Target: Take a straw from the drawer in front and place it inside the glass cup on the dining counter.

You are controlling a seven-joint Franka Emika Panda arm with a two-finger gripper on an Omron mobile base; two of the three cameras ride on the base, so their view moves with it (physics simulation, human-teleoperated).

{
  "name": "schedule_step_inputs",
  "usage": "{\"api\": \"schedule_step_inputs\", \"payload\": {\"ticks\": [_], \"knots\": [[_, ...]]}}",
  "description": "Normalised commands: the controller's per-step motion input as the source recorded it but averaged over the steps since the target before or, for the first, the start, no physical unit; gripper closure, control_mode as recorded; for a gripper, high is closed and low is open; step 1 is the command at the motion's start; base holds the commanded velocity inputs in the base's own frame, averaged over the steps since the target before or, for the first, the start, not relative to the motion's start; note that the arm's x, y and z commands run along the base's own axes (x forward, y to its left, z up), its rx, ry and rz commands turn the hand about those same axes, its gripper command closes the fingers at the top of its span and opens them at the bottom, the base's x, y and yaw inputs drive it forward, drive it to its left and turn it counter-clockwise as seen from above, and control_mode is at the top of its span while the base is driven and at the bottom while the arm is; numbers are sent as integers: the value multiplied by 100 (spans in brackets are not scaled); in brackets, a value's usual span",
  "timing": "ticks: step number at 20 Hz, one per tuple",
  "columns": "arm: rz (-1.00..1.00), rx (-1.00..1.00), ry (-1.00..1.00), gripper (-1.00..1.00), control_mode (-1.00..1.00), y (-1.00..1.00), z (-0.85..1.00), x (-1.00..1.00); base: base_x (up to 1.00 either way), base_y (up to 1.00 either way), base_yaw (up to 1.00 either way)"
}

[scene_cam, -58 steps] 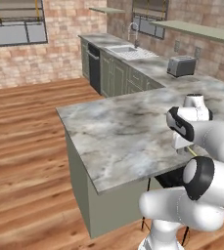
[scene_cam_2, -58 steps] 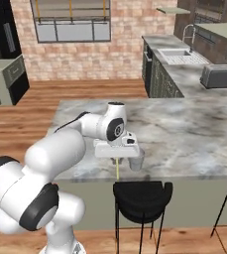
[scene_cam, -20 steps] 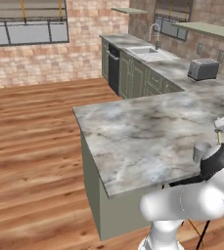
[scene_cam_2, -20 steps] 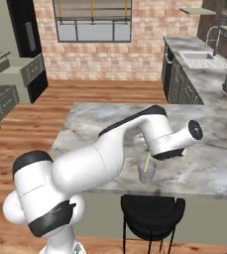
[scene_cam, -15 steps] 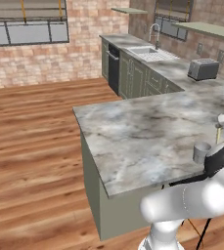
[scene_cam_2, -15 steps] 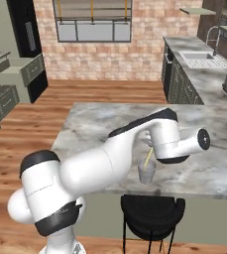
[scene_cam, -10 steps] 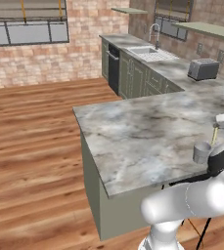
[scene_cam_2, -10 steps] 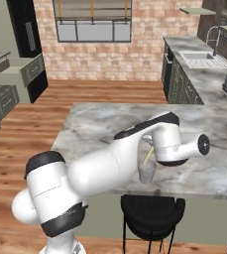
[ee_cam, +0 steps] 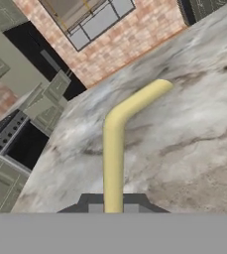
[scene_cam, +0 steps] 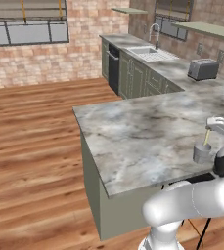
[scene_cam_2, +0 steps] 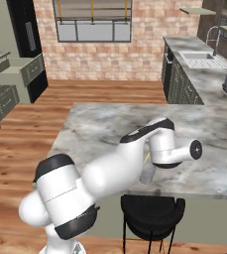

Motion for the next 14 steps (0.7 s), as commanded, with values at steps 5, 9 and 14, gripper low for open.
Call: {"api": "schedule_step_inputs", "payload": {"ticks": [5, 9, 14], "knots": [[-1, -8, -6, 100, -100, 0, -30, 20, 0, 0, 0], [0, -10, -7, 100, -100, 0, -26, 22, 0, 0, 0], [0, -10, -9, 100, -100, 0, -18, 8, 0, 0, 0]]}}
